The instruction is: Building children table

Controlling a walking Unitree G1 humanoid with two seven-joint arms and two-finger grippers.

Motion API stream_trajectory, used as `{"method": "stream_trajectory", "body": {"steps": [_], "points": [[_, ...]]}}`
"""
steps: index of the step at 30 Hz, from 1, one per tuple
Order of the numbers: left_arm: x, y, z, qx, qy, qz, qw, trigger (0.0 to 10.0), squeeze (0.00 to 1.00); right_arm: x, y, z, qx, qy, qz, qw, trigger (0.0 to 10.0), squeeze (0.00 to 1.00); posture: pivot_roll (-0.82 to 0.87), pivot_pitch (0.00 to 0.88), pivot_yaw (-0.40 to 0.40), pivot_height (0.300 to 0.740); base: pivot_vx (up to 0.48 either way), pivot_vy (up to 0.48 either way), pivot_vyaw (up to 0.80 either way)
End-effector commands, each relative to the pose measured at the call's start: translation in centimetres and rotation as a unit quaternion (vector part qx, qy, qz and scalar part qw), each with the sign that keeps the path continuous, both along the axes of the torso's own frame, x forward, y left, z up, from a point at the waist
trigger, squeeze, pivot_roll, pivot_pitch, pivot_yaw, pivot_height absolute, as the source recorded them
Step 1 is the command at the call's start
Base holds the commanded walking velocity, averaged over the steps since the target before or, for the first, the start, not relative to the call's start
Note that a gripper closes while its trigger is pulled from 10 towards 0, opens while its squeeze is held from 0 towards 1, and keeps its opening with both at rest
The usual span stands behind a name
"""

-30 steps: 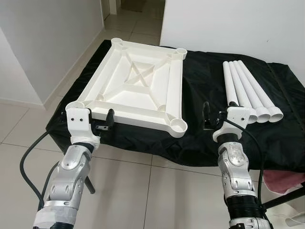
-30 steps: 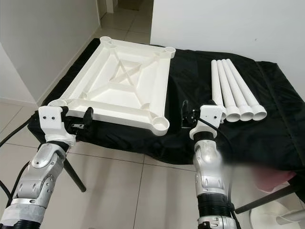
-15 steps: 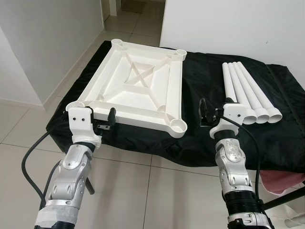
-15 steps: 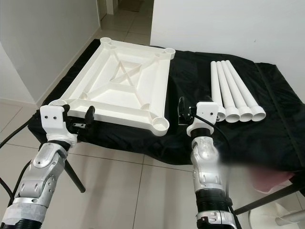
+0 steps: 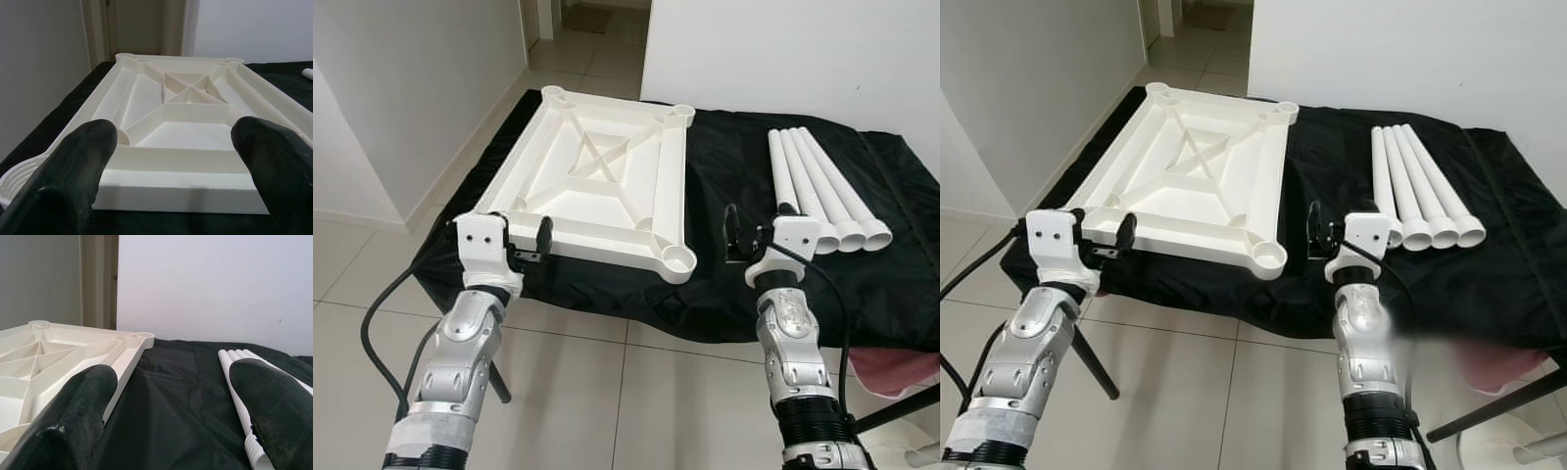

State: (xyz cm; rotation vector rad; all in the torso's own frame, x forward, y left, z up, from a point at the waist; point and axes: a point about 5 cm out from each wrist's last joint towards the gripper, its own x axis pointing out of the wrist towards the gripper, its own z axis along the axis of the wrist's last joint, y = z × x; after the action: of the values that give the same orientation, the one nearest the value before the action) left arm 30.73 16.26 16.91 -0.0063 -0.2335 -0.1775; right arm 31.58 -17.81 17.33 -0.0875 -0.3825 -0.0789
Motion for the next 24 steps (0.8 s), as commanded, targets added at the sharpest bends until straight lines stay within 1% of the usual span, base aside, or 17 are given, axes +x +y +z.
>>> {"method": "stream_trajectory", "body": {"steps": [1, 8, 24], "points": [[0.1, -0.3, -0.2, 0.013, 0.002, -0.027, 1.000, 10.0, 0.00, -0.3, -0.1, -0.2, 0.000, -0.001, -0.005, 1.000, 10.0, 0.00, 0.00, 0.025, -0.011, 0.740, 0.000, 0.000, 0.00], [0.2, -0.4, -0.2, 0.025, -0.006, -0.016, 1.000, 10.0, 0.00, 0.0, 0.0, -0.3, 0.001, 0.001, -0.004, 1.000, 10.0, 0.00, 0.01, 0.036, -0.029, 0.740, 0.000, 0.000, 0.00], [0.3, 0.7, -0.4, 0.022, -0.001, 0.016, 1.000, 10.0, 0.00, 0.3, 0.1, 0.0, -0.001, 0.002, -0.001, 1.000, 10.0, 0.00, 0.02, 0.043, -0.036, 0.740, 0.000, -0.016, 0.00]]}}
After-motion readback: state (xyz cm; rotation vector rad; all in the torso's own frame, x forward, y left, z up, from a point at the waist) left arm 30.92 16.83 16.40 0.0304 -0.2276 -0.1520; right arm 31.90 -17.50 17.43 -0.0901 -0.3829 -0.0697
